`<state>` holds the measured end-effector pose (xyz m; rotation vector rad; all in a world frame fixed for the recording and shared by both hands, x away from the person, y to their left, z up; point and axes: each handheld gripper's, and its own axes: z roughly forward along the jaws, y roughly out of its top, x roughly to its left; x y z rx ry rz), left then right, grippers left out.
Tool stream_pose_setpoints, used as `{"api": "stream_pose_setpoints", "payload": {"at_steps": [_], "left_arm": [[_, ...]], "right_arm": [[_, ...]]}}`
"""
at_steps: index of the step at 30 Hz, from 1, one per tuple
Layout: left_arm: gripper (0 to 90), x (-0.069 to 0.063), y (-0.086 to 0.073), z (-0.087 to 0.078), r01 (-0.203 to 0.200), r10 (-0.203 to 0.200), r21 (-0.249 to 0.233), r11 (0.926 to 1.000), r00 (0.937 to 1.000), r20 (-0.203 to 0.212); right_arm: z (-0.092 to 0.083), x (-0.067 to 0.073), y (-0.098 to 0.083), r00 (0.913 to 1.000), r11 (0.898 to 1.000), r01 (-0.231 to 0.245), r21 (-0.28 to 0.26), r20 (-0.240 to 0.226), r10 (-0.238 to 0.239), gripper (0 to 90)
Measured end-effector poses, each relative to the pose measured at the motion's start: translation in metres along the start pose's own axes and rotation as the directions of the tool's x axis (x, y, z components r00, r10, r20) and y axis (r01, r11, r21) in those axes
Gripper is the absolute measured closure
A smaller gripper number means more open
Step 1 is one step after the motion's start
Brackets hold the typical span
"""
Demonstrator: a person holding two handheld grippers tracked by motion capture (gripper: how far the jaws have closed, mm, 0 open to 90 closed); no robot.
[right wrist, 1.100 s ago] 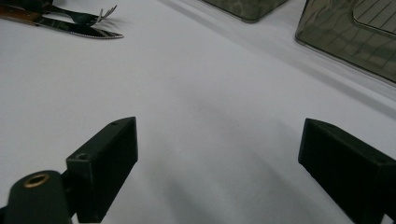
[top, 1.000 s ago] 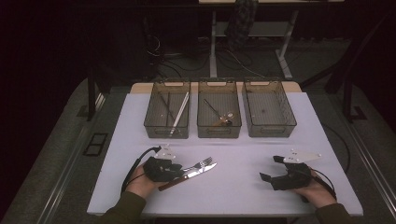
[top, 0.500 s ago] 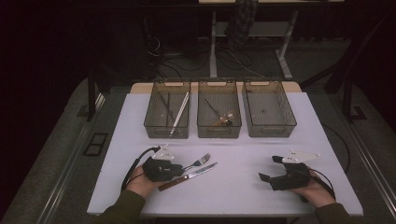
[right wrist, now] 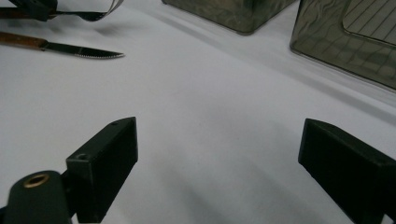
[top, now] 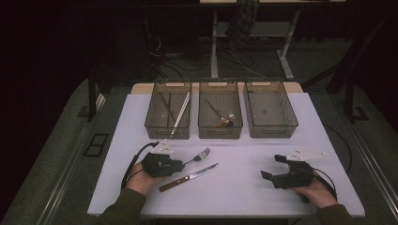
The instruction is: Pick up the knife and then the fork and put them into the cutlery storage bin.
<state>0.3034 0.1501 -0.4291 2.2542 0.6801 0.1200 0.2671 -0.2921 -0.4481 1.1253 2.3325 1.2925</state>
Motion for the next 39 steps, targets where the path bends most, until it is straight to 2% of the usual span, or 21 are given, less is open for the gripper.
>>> {"api": "stream_pose_setpoints", "payload": {"at_steps": [6,10,13,18,21,23,28,32,39], "left_arm": [[76.7,-0.012,0.012,-0.001,0.014,-0.014,-0.019,0.9997,0.9999,-0.006],[76.7,-0.019,0.021,0.001,0.015,-0.015,-0.033,0.9993,0.9999,-0.004],[76.7,-0.025,0.027,0.005,0.003,-0.003,-0.039,0.9992,1.0000,0.002],[76.7,-0.034,0.039,0.013,-0.013,0.014,-0.060,0.9981,0.9999,0.007],[76.7,-0.040,0.045,0.017,-0.016,0.017,-0.077,0.9969,0.9997,0.016],[76.7,-0.044,0.049,0.020,-0.016,0.018,-0.087,0.9961,0.9996,0.023],[76.7,-0.054,0.061,0.032,-0.024,0.027,-0.097,0.9950,0.9991,0.031],[76.7,-0.063,0.069,0.039,-0.040,0.042,-0.113,0.9927,0.9990,0.017],[76.6,-0.070,0.072,0.043,-0.055,0.057,-0.136,0.9892,0.9983,0.012]], "right_arm": [[-0.003,0.000,0.009,0.9987,0.999,-0.044,0.003,-0.025,0.044,11.3],[-0.004,0.006,0.015,0.9978,0.999,-0.032,-0.007,-0.059,0.032,11.4],[0.000,0.009,0.020,0.9945,0.999,-0.051,-0.008,-0.092,0.050,13.7],[0.010,0.014,0.031,0.9933,0.998,-0.066,0.006,-0.095,0.066,14.6],[0.015,0.014,0.038,0.9898,0.995,-0.097,-0.013,-0.106,0.095,15.7],[0.018,0.015,0.044,0.9867,0.993,-0.113,-0.033,-0.121,0.108,21.8],[0.029,0.021,0.057,0.9737,0.984,-0.161,-0.078,-0.175,0.146,27.0],[0.037,0.024,0.062,0.9671,0.981,-0.176,-0.087,-0.201,0.156,39.2],[0.044,0.020,0.063,0.9500,0.967,-0.234,-0.103,-0.236,0.205,56.7]]}}
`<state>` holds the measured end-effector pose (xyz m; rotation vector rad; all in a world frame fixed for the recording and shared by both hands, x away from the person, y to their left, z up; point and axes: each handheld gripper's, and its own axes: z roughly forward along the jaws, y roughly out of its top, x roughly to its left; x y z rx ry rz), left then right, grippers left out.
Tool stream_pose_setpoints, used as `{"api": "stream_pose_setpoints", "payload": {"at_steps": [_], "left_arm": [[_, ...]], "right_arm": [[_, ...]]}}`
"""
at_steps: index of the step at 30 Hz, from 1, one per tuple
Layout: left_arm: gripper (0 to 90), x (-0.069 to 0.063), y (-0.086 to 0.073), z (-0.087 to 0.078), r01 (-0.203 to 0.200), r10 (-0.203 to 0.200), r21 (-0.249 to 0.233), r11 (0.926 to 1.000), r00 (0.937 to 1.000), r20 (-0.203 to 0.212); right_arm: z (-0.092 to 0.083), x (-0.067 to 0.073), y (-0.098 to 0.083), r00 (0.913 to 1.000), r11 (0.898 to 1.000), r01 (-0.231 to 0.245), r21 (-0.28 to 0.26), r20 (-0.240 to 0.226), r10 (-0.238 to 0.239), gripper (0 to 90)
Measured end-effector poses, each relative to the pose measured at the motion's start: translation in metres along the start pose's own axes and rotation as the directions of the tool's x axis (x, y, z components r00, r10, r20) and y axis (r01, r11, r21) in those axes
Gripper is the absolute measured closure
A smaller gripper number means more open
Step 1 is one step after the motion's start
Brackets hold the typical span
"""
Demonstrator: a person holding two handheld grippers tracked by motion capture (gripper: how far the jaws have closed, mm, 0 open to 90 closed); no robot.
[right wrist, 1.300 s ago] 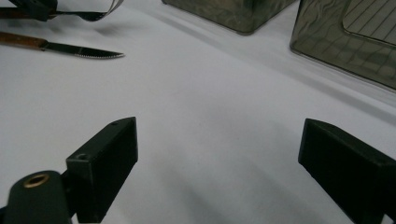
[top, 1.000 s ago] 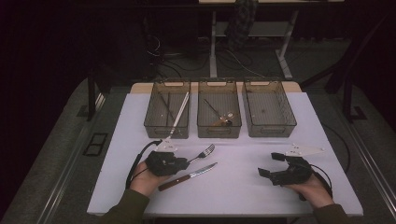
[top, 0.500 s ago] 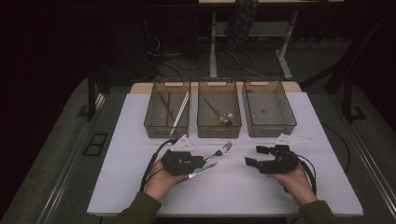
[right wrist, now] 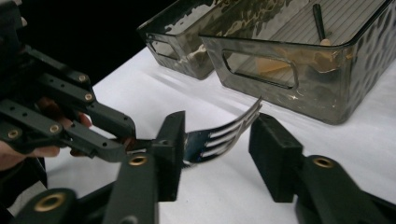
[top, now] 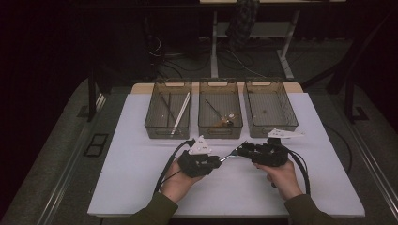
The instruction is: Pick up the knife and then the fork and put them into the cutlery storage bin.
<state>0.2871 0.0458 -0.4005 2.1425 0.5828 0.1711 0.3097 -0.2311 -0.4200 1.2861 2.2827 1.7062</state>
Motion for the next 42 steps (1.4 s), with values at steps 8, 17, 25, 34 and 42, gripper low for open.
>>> {"api": "stream_pose_setpoints", "payload": {"at_steps": [8,17,25,34,42], "left_arm": [[76.6,-0.001,-0.001,0.002,-0.003,0.003,-0.006,1.0000,1.0000,0.009],[75.9,-0.005,-0.003,0.007,-0.006,0.007,-0.018,0.9998,0.9991,0.042],[65.3,-0.008,-0.003,0.010,-0.023,0.026,-0.035,0.9991,0.9941,0.105],[48.5,0.007,-0.015,-0.013,-0.017,0.027,-0.088,0.9960,0.9931,0.114],[36.3,0.031,-0.048,-0.046,0.023,-0.016,-0.115,0.9931,0.9982,0.058]], "right_arm": [[-0.003,0.000,0.001,1.0000,1.000,0.007,-0.022,0.001,-0.007,73.1],[-0.011,0.004,0.005,0.9992,0.997,0.017,-0.081,-0.036,-0.020,82.4],[-0.018,0.011,0.011,0.9974,0.993,0.049,-0.108,-0.048,-0.054,86.1],[-0.037,0.001,0.017,0.9988,0.987,0.046,-0.152,-0.010,-0.048,86.1],[-0.051,-0.007,0.028,0.9945,0.984,0.092,-0.152,0.063,-0.084,86.1]]}}
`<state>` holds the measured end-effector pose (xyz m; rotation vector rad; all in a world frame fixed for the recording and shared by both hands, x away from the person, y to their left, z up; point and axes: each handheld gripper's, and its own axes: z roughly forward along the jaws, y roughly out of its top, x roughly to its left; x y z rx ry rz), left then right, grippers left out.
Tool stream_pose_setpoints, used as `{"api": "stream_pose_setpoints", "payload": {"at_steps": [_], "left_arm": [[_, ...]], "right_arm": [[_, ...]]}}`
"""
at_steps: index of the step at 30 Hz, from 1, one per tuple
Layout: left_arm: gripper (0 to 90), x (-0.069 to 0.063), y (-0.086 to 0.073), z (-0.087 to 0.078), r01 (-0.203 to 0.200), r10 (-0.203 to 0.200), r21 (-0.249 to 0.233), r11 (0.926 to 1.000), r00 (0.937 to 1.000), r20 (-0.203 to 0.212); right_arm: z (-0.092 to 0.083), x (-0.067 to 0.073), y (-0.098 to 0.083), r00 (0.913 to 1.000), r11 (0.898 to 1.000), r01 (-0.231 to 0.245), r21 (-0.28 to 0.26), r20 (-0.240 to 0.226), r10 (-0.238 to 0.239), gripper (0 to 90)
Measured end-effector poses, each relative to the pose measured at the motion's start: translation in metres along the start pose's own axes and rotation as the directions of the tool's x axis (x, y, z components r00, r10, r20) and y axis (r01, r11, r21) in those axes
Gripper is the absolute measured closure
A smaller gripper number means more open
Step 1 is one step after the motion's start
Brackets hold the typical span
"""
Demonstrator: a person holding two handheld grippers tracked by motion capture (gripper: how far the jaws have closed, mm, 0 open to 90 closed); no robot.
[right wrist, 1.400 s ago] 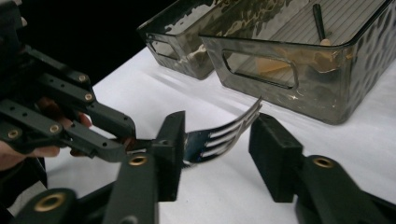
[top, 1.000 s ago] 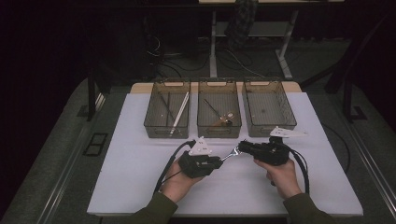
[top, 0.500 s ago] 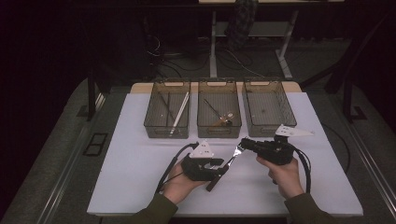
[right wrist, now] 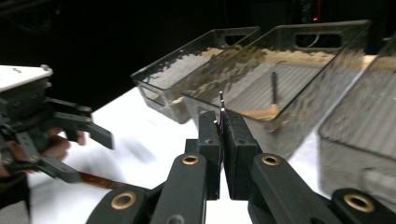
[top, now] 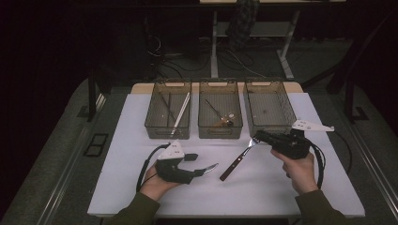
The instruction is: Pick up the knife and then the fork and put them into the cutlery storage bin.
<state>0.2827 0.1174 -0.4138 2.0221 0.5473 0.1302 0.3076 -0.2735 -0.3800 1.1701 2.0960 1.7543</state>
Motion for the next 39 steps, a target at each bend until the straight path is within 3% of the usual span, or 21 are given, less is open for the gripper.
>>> {"api": "stream_pose_setpoints", "payload": {"at_steps": [6,15,19,24,30,39], "left_arm": [[27.7,0.008,-0.018,-0.018,0.037,-0.038,-0.013,0.9992,0.9989,-0.028],[9.9,0.010,-0.031,-0.021,0.023,-0.022,0.002,0.9997,0.9975,-0.067],[0.2,0.012,-0.033,-0.020,0.021,-0.020,0.002,0.9998,0.9973,-0.070],[0.0,0.014,-0.034,-0.019,0.015,-0.014,0.015,0.9998,0.9975,-0.070],[0.0,0.014,-0.034,-0.017,0.017,-0.015,0.027,0.9995,0.9981,-0.060],[0.0,0.013,-0.033,-0.018,0.017,-0.016,0.019,0.9997,0.9983,-0.057]], "right_arm": [[-0.004,-0.010,0.011,0.9981,0.999,0.034,0.012,0.051,-0.035,86.1],[-0.010,-0.025,0.035,0.9886,0.998,0.063,0.026,0.135,-0.066,86.1],[-0.015,-0.035,0.045,0.9872,0.999,0.045,0.003,0.153,-0.045,86.0],[-0.023,-0.044,0.065,0.9812,0.999,0.039,-0.017,0.189,-0.035,86.1],[-0.031,-0.051,0.094,0.9672,0.998,0.052,-0.034,0.251,-0.042,86.1],[-0.034,-0.068,0.125,0.9277,0.997,0.074,-0.013,0.368,-0.063,86.1]]}}
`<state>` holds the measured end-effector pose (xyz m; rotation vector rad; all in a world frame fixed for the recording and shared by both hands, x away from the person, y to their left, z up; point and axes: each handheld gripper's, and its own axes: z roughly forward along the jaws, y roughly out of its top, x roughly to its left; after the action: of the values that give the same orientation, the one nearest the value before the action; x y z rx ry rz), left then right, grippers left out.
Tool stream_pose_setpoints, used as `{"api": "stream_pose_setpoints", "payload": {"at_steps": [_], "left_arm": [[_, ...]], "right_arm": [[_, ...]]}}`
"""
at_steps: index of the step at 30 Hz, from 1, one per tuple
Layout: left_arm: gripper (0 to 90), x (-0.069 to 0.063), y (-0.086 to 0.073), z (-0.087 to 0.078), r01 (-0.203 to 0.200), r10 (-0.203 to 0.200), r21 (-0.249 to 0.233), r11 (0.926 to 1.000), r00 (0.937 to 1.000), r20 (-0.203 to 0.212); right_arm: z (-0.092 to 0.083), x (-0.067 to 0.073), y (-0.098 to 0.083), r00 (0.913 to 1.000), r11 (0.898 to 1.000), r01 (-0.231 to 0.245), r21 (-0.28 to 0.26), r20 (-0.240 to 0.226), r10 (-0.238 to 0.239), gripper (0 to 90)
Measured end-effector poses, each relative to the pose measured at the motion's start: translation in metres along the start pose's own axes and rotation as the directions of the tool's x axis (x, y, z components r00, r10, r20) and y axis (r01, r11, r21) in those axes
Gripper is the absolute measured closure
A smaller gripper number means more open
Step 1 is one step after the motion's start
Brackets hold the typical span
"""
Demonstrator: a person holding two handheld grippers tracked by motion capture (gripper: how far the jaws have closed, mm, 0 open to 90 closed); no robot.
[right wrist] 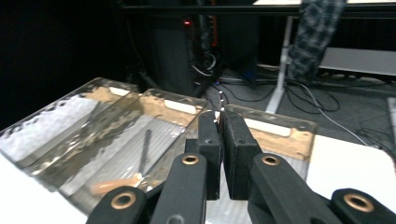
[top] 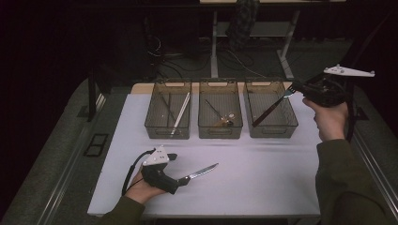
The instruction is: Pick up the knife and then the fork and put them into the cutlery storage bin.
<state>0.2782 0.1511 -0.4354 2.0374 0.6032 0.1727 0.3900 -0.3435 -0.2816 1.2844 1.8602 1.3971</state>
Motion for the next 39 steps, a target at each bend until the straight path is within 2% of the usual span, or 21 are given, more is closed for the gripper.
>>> {"api": "stream_pose_setpoints", "payload": {"at_steps": [4,8,12,16,19,23,29,32,34,36,39], "left_arm": [[0.0,0.001,0.000,0.001,0.009,-0.009,0.007,0.9999,1.0000,0.003],[0.0,0.000,0.000,0.001,0.004,-0.004,0.004,1.0000,0.9999,0.010],[0.0,0.000,0.000,0.001,0.006,-0.006,-0.001,1.0000,0.9999,0.012],[0.0,-0.001,0.000,0.001,0.006,-0.006,-0.003,1.0000,0.9999,0.016],[0.0,-0.001,0.000,0.001,0.002,-0.002,0.000,1.0000,0.9998,0.019],[0.0,-0.001,0.000,0.001,0.008,-0.008,-0.002,1.0000,0.9997,0.023],[0.0,-0.002,0.000,0.003,0.009,-0.010,0.011,0.9999,0.9994,0.035],[0.0,-0.002,0.000,0.004,0.015,-0.015,0.011,0.9998,0.9991,0.040],[0.0,-0.002,0.001,0.003,0.014,-0.015,0.009,0.9999,0.9990,0.041],[0.0,-0.002,0.001,0.003,0.019,-0.019,0.008,0.9998,0.9990,0.041],[0.0,-0.002,0.001,0.003,0.020,-0.020,0.009,0.9998,0.9990,0.039]], "right_arm": [[0.004,-0.012,0.008,0.9990,1.000,-0.016,0.000,0.043,0.016,86.1],[0.014,-0.022,0.011,0.9967,0.999,-0.026,0.023,0.078,0.025,86.0],[0.028,-0.031,0.006,0.9956,0.997,-0.044,0.057,0.085,0.039,86.0],[0.041,-0.035,0.000,0.9952,0.993,-0.044,0.106,0.092,0.034,86.0],[0.048,-0.036,-0.005,0.9957,0.990,-0.060,0.125,0.077,0.051,86.0],[0.056,-0.038,-0.010,0.9974,0.983,-0.056,0.175,0.054,0.047,85.9],[0.068,-0.047,-0.023,0.9963,0.966,-0.084,0.244,0.004,0.086,85.8],[0.075,-0.053,-0.032,0.9955,0.956,-0.091,0.280,0.000,0.094,85.5],[0.077,-0.058,-0.036,0.9930,0.955,-0.115,0.274,0.002,0.118,85.2],[0.080,-0.062,-0.042,0.9923,0.954,-0.123,0.274,0.022,0.122,83.0],[0.087,-0.065,-0.052,0.9928,0.947,-0.089,0.307,0.103,0.060,76.8]]}}
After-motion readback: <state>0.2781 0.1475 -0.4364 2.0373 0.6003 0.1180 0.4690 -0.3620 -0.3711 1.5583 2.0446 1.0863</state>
